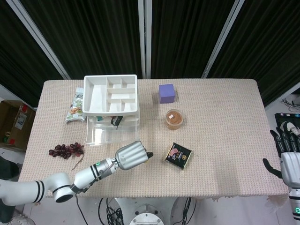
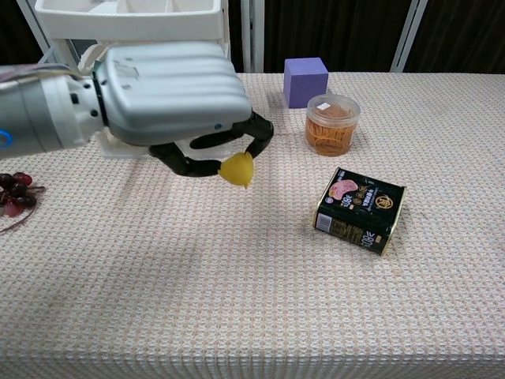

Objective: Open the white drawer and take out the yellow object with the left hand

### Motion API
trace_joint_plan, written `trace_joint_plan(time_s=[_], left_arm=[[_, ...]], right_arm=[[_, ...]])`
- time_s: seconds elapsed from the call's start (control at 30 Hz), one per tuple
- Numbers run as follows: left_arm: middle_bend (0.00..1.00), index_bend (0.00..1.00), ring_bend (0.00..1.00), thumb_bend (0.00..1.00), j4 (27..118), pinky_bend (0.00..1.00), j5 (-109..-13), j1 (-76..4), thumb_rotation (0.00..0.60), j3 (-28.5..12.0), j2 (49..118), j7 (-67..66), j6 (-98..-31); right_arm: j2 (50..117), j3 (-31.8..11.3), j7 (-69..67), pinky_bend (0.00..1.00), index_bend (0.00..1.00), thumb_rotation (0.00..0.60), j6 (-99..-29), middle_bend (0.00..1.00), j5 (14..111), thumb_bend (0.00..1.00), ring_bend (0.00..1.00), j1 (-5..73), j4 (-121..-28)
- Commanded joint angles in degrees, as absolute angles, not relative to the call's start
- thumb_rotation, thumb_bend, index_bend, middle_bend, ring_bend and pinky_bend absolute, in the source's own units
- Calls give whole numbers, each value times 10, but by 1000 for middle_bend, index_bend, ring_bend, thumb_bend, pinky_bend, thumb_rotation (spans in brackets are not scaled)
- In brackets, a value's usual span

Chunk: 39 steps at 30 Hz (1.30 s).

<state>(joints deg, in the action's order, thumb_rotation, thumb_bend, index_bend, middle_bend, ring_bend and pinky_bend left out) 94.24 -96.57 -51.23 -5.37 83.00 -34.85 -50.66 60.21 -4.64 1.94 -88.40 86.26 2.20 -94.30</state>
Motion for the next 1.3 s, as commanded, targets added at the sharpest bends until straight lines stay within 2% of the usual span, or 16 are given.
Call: trace_joint_plan(time_s=[0.03, 0.27, 0.4, 0.47, 0.6, 0.8, 0.93, 1.1, 1.13, 1.2, 1.27, 1.3], left_arm=[[739, 453, 874, 385, 909, 1000, -918, -518, 600, -65, 876, -410, -479], [731, 354, 873, 371, 893, 1000, -859, -514, 600, -64, 908, -491, -469], [709, 239, 856, 242, 908, 1000, -852, -508, 600, -65, 910, -501, -489], [679, 213, 835, 188, 930, 1000, -861, -502, 600, -64, 900, -491, -509], [642, 212, 811, 159, 993, 1000, -894, -475, 600, -65, 857, -422, -576], [617, 229, 766, 96, 1074, 986, -890, -397, 600, -82, 745, -252, -703], [578, 263, 667, 54, 1074, 833, -840, -334, 600, -97, 673, -186, -773], [471, 259, 480, 8, 1045, 506, -773, -260, 600, -90, 616, -128, -820], [422, 252, 413, 1, 1035, 405, -753, -242, 584, -85, 607, -114, -824], [341, 237, 320, 0, 1018, 295, -730, -218, 513, -72, 594, -98, -823], [304, 230, 289, 0, 998, 263, -711, -191, 439, -59, 589, -87, -827], [300, 229, 286, 0, 989, 256, -709, -180, 425, -51, 588, -83, -830]], right_arm=[[603, -46, 14, 0, 0, 600, -884, 4, 861, 200, 0, 21, -938], [607, -46, 5, 0, 0, 600, -881, 4, 860, 200, 0, 21, -927], [607, -45, 4, 0, 0, 600, -879, 4, 860, 201, 0, 22, -925], [606, -46, 4, 0, 0, 600, -880, 4, 861, 201, 0, 22, -925], [605, -46, 0, 0, 0, 600, -884, 4, 862, 203, 0, 20, -924], [604, -45, -8, 0, 0, 600, -884, 4, 862, 202, 0, 18, -919], [603, -43, -16, 0, 0, 600, -882, 4, 866, 203, 0, 20, -916], [596, -38, -35, 0, 0, 600, -870, 0, 873, 209, 0, 24, -914], [594, -37, -42, 0, 0, 600, -867, 0, 876, 213, 0, 26, -912], [592, -35, -53, 0, 0, 600, -862, 0, 880, 225, 0, 29, -910], [590, -34, -67, 0, 0, 600, -857, 0, 886, 232, 0, 33, -907], [590, -33, -74, 0, 0, 600, -856, 0, 890, 235, 0, 35, -905]])
